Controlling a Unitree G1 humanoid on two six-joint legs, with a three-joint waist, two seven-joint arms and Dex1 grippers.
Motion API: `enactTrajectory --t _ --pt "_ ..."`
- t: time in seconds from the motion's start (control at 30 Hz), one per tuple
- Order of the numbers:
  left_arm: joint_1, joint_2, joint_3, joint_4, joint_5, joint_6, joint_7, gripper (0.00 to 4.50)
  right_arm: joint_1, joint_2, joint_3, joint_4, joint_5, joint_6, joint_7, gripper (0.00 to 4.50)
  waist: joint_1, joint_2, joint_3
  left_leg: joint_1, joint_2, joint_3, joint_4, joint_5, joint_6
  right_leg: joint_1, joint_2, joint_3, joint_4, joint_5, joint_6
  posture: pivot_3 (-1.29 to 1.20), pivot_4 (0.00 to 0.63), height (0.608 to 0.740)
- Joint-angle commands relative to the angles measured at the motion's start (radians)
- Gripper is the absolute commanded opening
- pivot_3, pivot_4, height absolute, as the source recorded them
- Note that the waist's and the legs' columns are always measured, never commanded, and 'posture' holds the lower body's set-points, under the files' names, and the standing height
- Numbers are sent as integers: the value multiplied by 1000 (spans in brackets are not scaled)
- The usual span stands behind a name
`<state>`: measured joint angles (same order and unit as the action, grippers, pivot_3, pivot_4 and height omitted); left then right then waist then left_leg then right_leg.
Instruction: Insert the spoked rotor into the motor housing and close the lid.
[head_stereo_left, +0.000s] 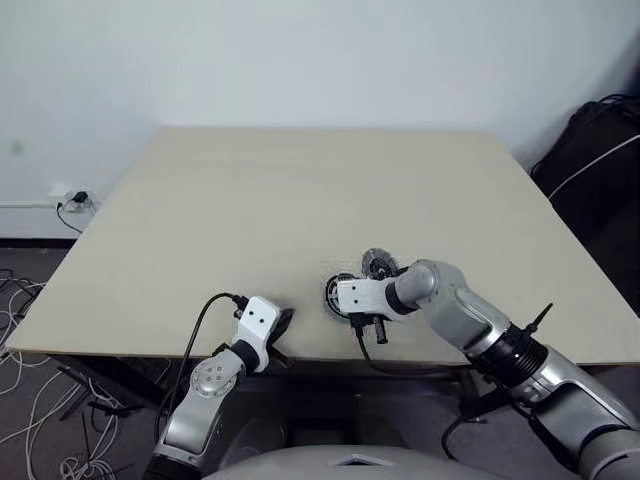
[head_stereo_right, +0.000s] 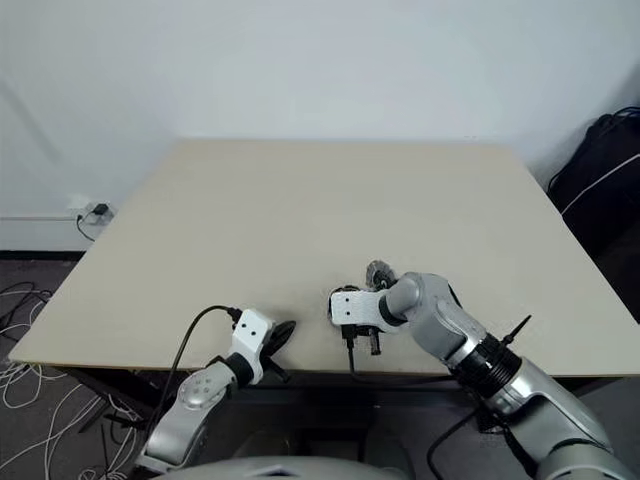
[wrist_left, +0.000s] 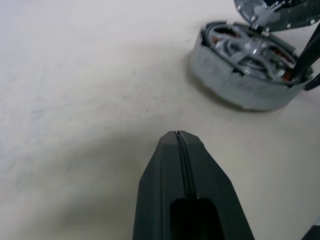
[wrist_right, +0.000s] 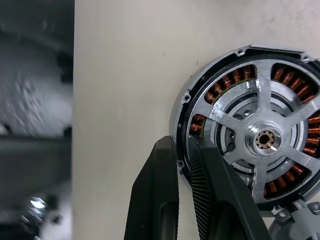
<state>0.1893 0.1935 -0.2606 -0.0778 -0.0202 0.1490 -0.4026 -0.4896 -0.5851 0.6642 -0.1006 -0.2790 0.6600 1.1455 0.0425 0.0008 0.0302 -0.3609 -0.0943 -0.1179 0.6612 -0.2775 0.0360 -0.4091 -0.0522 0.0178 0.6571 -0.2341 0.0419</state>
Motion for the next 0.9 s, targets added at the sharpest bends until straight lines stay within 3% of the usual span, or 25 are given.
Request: enactTrajectory --t 0.03,0.3,0.47,0.63,0.83,0.9 --pt "-13 -7 -9 -32 -4 -6 -3 0 -21 51 -50 -46 22 110 -42 101 0 0 0 0 0 0 0 0 0 0 0 0 0 0 -1 0 0 740" --pt "-3 -5 -7 -39 -6 -3 -1 0 -35 202 -93 55 24 270 -212 101 -21 -1 -1 2 1 0 0 -1 -7 1 2 0 2 0 1 0 0 740" --pt "5 -3 -6 -45 -7 -1 0 0 -36 250 -128 13 64 291 -259 1659 -26 2 1 3 3 0 0 4 -9 2 3 -1 3 5 2 0 0 740" --pt "6 -1 -6 -46 -8 0 -3 0 -48 268 -168 -67 93 268 -317 1659 -26 3 2 2 2 0 0 5 -9 0 3 -1 2 6 3 0 0 740" --pt "-4 1 -8 -40 -9 1 -12 0 -35 340 -302 -165 154 161 -447 1659 -24 3 2 0 1 0 -1 5 -6 -2 2 -1 0 5 2 0 0 740" --pt "-6 2 -8 -40 -9 1 -15 0 -30 356 -351 -175 149 125 -518 1267 -24 3 2 0 1 0 -2 4 -8 -2 2 -1 0 5 2 0 0 740"
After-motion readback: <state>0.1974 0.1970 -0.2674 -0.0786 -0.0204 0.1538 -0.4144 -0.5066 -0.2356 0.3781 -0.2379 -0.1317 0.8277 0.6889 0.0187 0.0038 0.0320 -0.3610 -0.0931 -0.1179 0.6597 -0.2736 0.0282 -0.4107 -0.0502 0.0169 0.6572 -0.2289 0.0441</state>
